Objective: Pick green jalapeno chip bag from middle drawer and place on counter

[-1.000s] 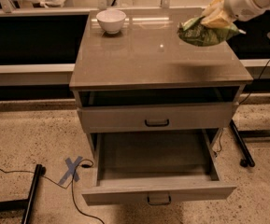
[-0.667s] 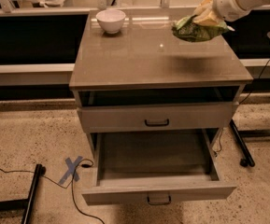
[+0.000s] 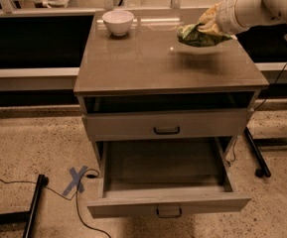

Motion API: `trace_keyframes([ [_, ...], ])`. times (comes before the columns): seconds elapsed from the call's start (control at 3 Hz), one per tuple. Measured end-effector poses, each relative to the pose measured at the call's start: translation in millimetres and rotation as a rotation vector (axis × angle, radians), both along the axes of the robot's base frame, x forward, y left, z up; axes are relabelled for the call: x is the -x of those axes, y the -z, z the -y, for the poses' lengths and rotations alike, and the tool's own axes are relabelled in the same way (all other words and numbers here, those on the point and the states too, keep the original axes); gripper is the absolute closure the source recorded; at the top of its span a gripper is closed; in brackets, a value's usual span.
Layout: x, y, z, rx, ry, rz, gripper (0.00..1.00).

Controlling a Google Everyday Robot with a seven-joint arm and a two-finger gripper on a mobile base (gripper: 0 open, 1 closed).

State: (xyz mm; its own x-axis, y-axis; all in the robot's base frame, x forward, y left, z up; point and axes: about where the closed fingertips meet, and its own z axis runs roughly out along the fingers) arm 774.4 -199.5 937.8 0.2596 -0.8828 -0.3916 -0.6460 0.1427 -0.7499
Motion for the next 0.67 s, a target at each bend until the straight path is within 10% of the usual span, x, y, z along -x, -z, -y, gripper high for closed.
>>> trace_keyframes([
  [0.67, -3.4, 5.3, -5.1, -0.002, -0.006, 0.004, 0.11],
])
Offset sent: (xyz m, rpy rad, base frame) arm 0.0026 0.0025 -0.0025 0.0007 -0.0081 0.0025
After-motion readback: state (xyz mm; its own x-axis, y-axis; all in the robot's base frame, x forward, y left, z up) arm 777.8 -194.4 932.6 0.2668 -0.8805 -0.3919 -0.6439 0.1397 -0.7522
